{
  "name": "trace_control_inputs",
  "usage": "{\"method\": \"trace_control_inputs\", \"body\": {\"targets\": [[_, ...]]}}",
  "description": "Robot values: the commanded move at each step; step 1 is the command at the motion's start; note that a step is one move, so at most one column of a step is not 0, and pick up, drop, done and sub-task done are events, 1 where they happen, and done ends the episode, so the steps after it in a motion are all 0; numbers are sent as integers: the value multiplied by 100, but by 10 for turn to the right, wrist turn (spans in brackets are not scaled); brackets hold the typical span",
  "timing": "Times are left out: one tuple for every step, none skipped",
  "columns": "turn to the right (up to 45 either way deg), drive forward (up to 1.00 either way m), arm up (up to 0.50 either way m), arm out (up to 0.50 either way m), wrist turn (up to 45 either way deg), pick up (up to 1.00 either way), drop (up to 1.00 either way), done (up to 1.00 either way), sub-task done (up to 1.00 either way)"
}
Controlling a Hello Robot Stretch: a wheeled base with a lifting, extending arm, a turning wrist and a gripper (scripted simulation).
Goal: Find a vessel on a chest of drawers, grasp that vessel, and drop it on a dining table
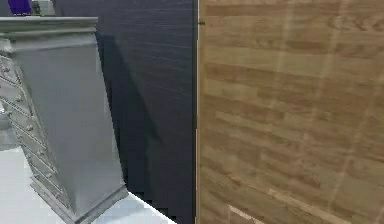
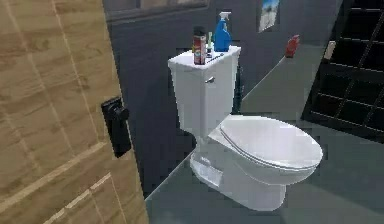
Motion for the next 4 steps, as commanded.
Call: {"method": "trace_control_inputs", "body": {"targets": [[30,0,0,0,0,0,0,0,0],[0,5,0,0,0,0,0,0,0],[-450,0,0,0,0,0,0,0,0],[-90,0,0,0,0,0,0,0,0]]}}
